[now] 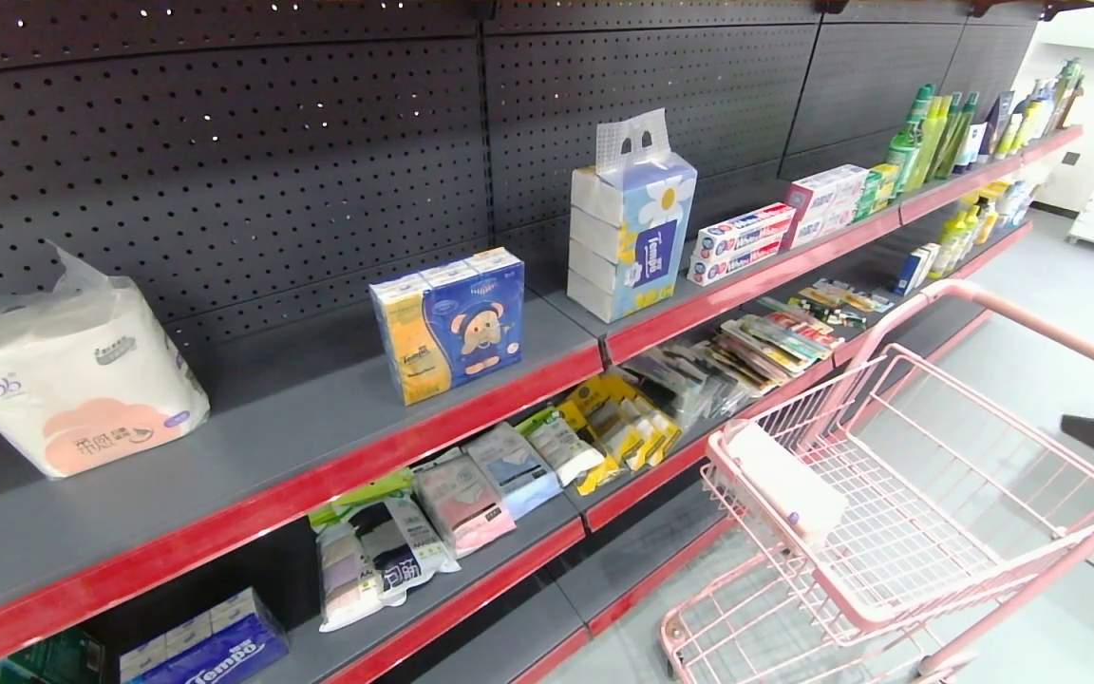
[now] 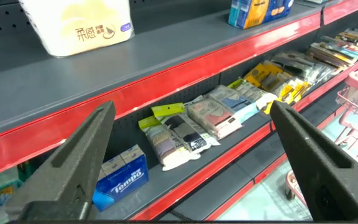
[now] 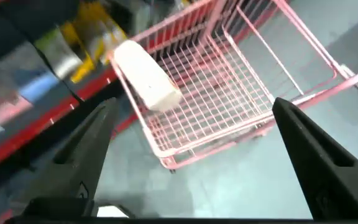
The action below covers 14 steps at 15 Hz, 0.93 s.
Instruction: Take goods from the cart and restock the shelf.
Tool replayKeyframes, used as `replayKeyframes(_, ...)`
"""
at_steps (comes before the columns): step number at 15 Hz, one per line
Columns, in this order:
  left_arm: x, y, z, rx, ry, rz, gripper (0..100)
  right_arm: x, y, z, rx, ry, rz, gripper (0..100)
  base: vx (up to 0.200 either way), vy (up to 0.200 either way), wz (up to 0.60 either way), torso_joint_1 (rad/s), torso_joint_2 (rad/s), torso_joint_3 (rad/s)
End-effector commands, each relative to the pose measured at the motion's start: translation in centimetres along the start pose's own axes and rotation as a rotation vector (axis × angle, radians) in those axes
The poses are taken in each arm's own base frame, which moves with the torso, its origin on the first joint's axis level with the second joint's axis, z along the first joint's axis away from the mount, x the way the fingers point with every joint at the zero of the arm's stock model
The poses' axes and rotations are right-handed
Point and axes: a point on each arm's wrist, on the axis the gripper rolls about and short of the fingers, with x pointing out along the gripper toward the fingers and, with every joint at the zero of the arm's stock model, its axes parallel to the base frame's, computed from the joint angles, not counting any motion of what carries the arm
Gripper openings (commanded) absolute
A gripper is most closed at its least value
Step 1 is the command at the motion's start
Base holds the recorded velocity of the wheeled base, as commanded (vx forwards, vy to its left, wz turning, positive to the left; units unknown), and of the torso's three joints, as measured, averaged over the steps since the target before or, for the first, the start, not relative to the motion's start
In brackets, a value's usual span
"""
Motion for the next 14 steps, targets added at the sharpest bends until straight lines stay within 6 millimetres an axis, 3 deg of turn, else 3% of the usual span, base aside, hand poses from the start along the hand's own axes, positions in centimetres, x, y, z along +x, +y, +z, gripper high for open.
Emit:
replayKeyframes(1,0.0,0.0,0.0,0.000,0.001,0.001,100,14.1,-4.6,-3.2,-0.096,0.324,0.009,100,0.000,0.000,0.00,0.000,0.00,0.000)
replayKeyframes(3,0.0,0.0,0.0,0.000,0.001,0.001,100,17.2,-5.0,-4.9,-0.159,0.381,0.058,100,0.000,0.000,0.00,0.000,0.00,0.000)
replayKeyframes(4,0.0,0.0,0.0,0.000,0.001,0.000,100,20.3,-5.2,-6.0,-0.199,0.408,0.095,100,0.000,0.000,0.00,0.000,0.00,0.000)
replayKeyframes(8,0.0,0.0,0.0,0.000,0.001,0.000,100,25.1,-2.8,-6.0,-0.254,0.398,0.202,100,0.000,0.000,0.00,0.000,0.00,0.000)
replayKeyframes(10,0.0,0.0,0.0,0.000,0.001,0.001,100,26.6,-1.1,-6.1,-0.281,0.395,0.239,100,0.000,0.000,0.00,0.000,0.00,0.000)
replayKeyframes(14,0.0,0.0,0.0,0.000,0.001,0.000,100,27.8,1.2,-6.1,-0.313,0.389,0.290,100,0.000,0.000,0.00,0.000,0.00,0.000)
